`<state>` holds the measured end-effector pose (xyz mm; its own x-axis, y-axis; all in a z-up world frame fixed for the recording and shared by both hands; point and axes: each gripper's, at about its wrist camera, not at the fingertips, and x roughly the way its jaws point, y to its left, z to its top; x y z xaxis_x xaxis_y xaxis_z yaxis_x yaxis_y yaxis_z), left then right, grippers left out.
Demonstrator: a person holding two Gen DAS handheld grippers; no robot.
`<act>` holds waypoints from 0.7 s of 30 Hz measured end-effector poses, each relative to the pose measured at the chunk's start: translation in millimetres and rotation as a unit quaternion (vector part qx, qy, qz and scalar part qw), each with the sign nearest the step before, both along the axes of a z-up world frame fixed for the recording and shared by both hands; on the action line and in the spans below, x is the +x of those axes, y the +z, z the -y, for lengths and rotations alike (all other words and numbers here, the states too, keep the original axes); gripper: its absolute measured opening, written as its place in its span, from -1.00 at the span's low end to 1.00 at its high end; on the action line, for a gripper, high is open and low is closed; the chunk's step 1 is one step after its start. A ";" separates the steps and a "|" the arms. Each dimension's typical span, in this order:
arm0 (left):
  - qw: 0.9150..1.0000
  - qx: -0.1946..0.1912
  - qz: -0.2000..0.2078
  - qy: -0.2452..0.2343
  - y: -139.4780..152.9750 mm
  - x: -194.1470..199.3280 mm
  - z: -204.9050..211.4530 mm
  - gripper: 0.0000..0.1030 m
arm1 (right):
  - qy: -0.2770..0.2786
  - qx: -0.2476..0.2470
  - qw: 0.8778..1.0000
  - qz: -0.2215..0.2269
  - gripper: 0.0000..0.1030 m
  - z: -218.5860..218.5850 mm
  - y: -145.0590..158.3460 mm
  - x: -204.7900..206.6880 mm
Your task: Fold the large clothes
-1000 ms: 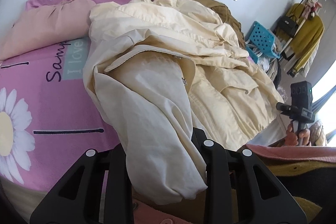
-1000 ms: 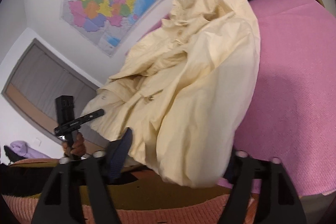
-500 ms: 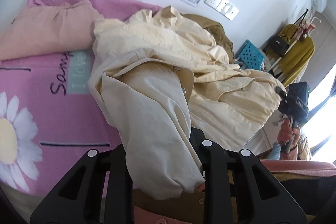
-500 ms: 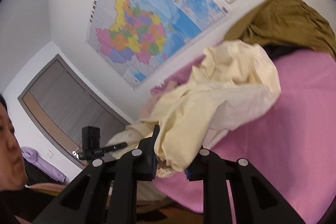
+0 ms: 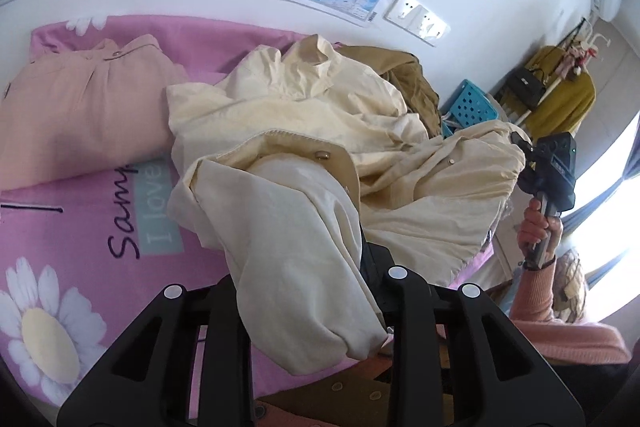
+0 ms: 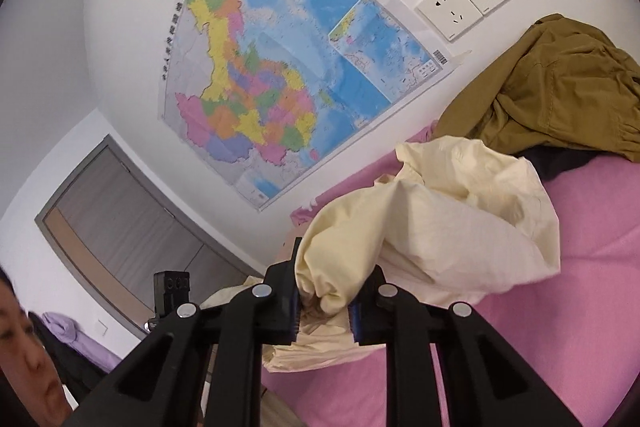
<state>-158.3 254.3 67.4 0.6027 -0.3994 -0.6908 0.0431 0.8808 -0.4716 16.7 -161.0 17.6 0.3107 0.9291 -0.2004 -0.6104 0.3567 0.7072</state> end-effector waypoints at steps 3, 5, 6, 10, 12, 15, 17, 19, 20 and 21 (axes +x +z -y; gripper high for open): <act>1.000 0.002 -0.006 -0.002 7.8 14.3 -5.4 -0.47 | -0.004 0.000 1.000 -0.006 -0.66 -7.0 5.8 13.6; 1.000 0.007 -0.013 -0.002 13.9 26.5 -7.9 -0.46 | -0.010 -0.004 1.000 -0.005 -0.66 -11.9 11.1 23.3; 1.000 0.011 -0.014 -0.002 16.5 31.1 -8.4 -0.46 | -0.011 -0.003 1.000 -0.007 -0.66 -14.5 13.4 29.5; 1.000 0.017 -0.020 -0.005 25.3 51.8 -13.0 -0.44 | -0.023 -0.003 0.999 -0.022 -0.66 -20.9 16.6 53.3; 1.000 0.018 -0.024 -0.008 27.4 61.7 -14.1 -0.43 | -0.032 -0.001 0.999 -0.034 -0.66 -24.2 15.8 64.1; 0.999 0.023 -0.030 -0.011 32.7 77.5 -16.2 -0.43 | -0.043 0.001 0.998 -0.045 -0.66 -31.3 16.5 83.2; 0.999 0.026 -0.034 -0.010 35.4 87.3 -18.8 -0.41 | -0.049 -0.002 0.998 -0.047 -0.66 -35.3 17.4 92.0; 0.999 0.023 -0.044 -0.006 36.6 98.2 -23.5 -0.40 | -0.053 -0.003 0.997 -0.056 -0.66 -40.9 16.7 103.3; 0.999 0.022 -0.050 -0.006 36.8 104.8 -25.7 -0.40 | -0.057 -0.006 0.997 -0.060 -0.66 -43.4 16.2 108.5; 0.998 0.019 -0.053 -0.005 36.6 108.8 -27.3 -0.40 | -0.060 -0.009 0.996 -0.066 -0.66 -47.0 15.2 114.9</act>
<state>-49.6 281.6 104.0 0.5219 -0.3781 -0.7647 0.0040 0.8975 -0.4410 131.6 -114.0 32.8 0.3898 0.8823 -0.2640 -0.4645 0.4359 0.7709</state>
